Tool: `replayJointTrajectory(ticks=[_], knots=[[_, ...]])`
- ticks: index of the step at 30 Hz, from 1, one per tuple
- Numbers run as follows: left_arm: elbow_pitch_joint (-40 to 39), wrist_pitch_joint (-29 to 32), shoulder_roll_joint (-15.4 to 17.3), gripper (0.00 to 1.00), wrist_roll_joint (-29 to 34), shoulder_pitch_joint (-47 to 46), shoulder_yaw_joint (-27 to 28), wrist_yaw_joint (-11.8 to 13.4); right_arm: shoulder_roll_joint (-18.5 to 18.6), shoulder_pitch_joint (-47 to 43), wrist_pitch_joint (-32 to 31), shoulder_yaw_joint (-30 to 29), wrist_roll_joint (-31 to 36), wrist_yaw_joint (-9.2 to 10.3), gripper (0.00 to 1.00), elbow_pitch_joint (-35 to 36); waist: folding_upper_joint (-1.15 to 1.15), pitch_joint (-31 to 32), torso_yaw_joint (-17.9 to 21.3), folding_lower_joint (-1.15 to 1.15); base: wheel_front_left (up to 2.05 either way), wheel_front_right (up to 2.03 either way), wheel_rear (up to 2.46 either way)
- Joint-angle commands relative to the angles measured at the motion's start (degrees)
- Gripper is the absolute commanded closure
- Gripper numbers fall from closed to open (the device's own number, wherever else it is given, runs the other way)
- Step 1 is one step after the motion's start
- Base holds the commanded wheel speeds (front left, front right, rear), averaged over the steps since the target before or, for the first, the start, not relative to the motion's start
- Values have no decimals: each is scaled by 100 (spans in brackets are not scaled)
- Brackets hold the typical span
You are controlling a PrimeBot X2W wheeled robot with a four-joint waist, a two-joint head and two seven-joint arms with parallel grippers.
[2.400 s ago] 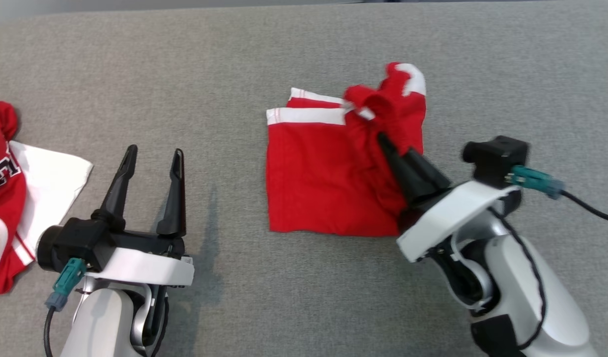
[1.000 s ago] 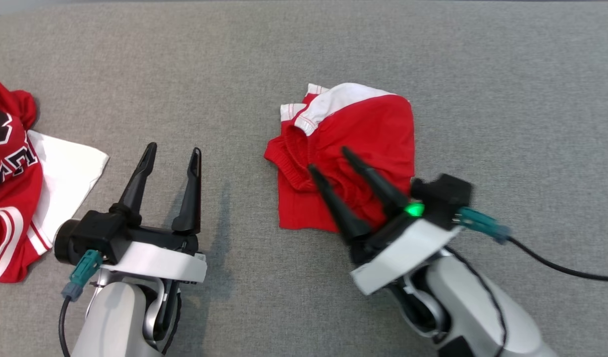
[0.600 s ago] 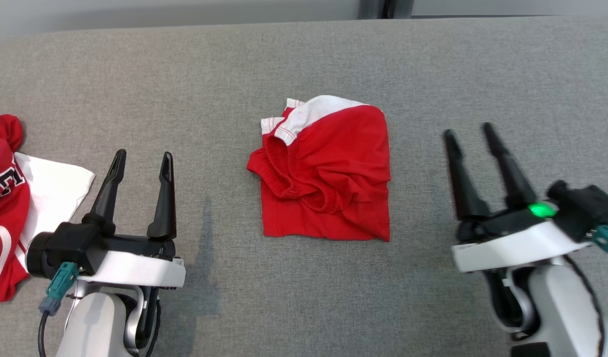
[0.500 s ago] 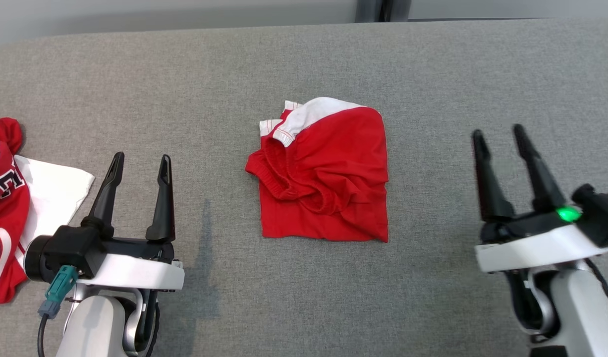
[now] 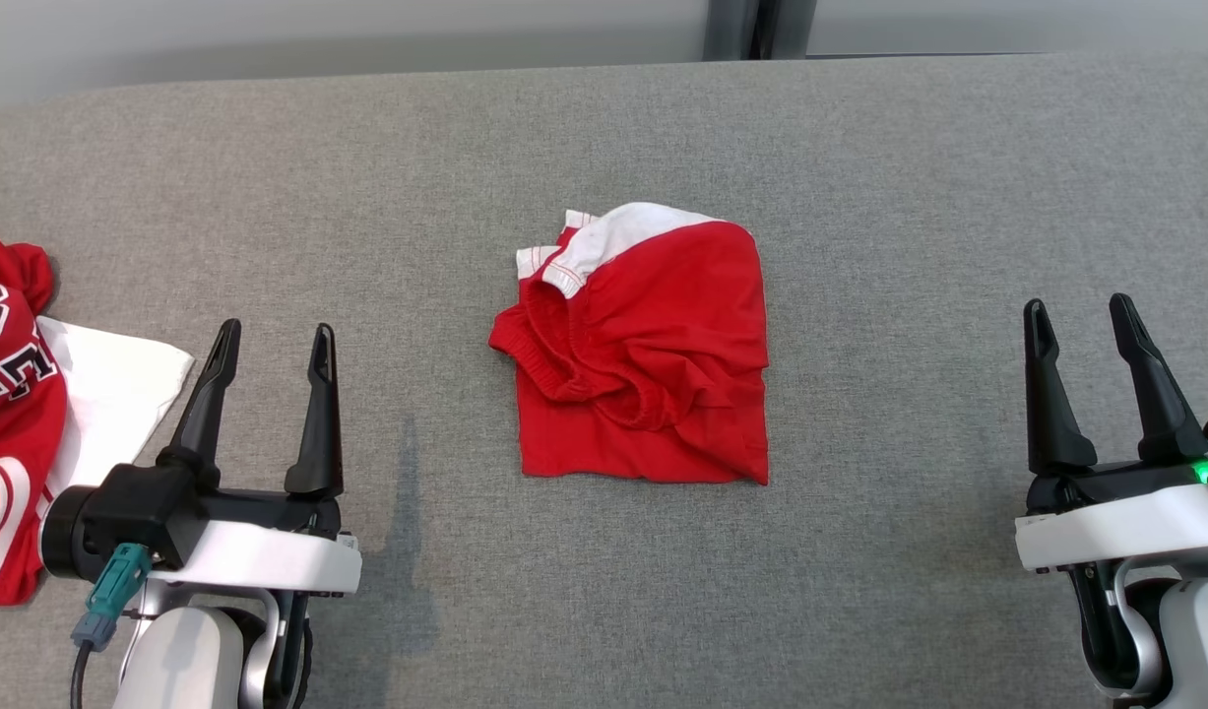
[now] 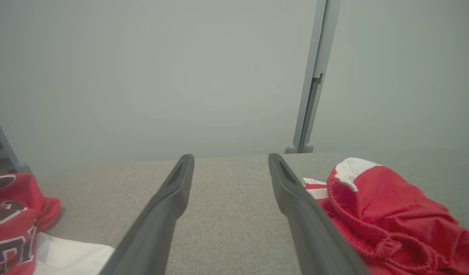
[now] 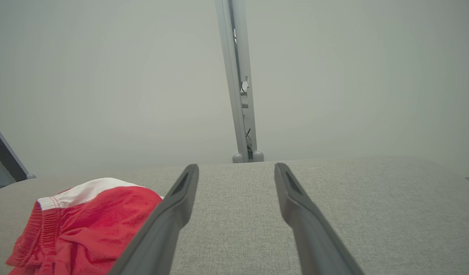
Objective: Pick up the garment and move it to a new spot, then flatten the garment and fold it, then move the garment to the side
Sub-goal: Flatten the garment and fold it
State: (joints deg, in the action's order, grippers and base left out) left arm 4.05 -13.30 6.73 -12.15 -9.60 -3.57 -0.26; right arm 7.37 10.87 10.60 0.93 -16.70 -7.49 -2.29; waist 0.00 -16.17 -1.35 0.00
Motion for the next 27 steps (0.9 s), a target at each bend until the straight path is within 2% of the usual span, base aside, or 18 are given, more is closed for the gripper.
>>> replayJointTrajectory(ticks=[1, 12, 13, 14, 15, 20, 25, 26, 27], knots=[[-40, 12, 41, 0, -9, 21, 4, 34, 0, -61, -18, -19, 23, -1, 0, 25, 0, -6, -7, 0, 0, 0, 0], [-97, 29, 69, 0, -53, 27, -48, 70, 8, 22, -49, -43, 91, -1, 0, -3, 0, -37, -23, 0, 0, 0, 0], [-97, 29, 69, 0, -60, 27, -53, 72, 6, 23, -43, -49, 98, -1, 49, -6, 0, -37, -26, 0, 0, 0, 0], [-103, 27, 67, 0, -70, 23, -58, 74, 2, 29, -33, -54, 99, -1, 89, 2, 0, -46, -31, 0, 0, 0, 0], [-105, 25, 64, 0, -77, 10, -66, 74, 13, 35, -77, -9, 111, -1, 100, -5, 0, -54, -41, 0, 0, 0, 0], [-124, -3, 36, 0, -99, -117, -130, 53, 143, 285, -196, 545, 155, -1, 100, 79, 0, -178, -132, 0, 0, 0, 0], [-60, -40, -20, 0, -132, -201, -198, 33, 321, 732, -349, 1664, 29, -1, 100, -59, 0, -330, -278, 0, 0, 0, 0], [-19, -70, -48, 0, -149, -266, -226, 19, 359, 943, -402, 2168, -56, -1, 100, -180, 0, -385, -349, 0, 0, 0, 0], [5, -81, -63, 0, -154, -295, -238, 13, 379, 1043, -404, 2381, -100, -1, 100, -250, 0, -404, -384, 0, 0, 0, 0]])
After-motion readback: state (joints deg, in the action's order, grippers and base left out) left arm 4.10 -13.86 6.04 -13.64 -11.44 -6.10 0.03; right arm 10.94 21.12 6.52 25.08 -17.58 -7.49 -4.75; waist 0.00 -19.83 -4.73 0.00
